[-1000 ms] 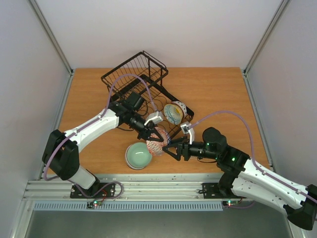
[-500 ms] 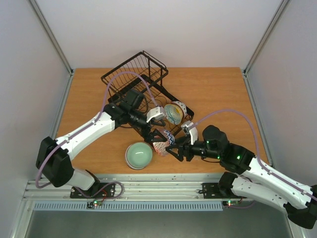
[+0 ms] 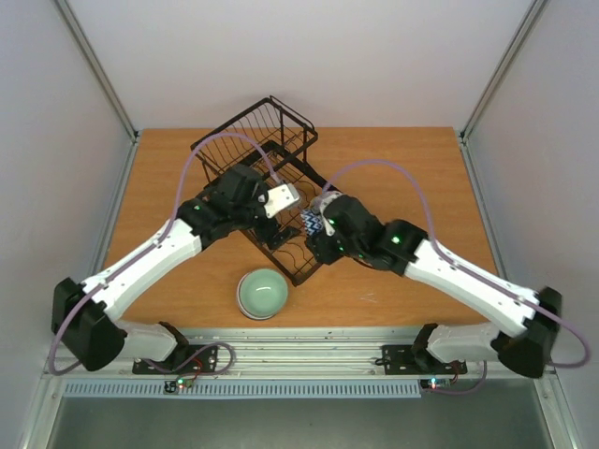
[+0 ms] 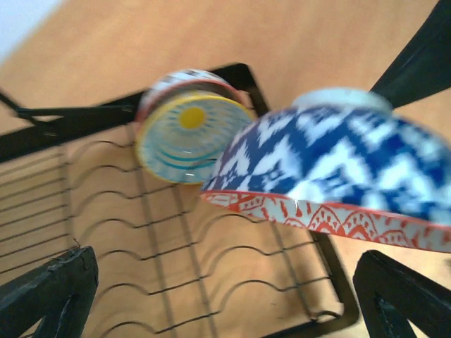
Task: Load the bowls into the dish rack
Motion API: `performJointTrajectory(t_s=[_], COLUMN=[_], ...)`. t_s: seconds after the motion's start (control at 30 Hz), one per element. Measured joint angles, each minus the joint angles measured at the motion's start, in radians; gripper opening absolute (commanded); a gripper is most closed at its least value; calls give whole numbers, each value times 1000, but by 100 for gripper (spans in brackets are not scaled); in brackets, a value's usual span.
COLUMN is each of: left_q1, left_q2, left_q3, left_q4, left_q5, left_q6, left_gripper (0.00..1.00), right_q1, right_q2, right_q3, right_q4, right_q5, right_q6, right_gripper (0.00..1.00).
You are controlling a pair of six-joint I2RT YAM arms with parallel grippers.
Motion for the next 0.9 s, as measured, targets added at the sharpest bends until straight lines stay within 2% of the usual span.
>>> performJointTrajectory(t_s=[0.2, 0.33, 0.9], left_q1=[39, 64, 71], left_q2=[-122, -166, -169], left_q3=[-25, -42, -66], left_q4=[69, 101, 109], left_q5=[-174, -227, -221], left_q6=[5, 5, 5], left_gripper=[99, 99, 99], right_q1=[-18, -36, -61], right_q2=[256, 349, 578], right_q3=[151, 180, 263], right_q4=[-78, -100, -132], right_q5=[122, 172, 283], right_q6=[-89, -138, -249], right_gripper=[1, 1, 1])
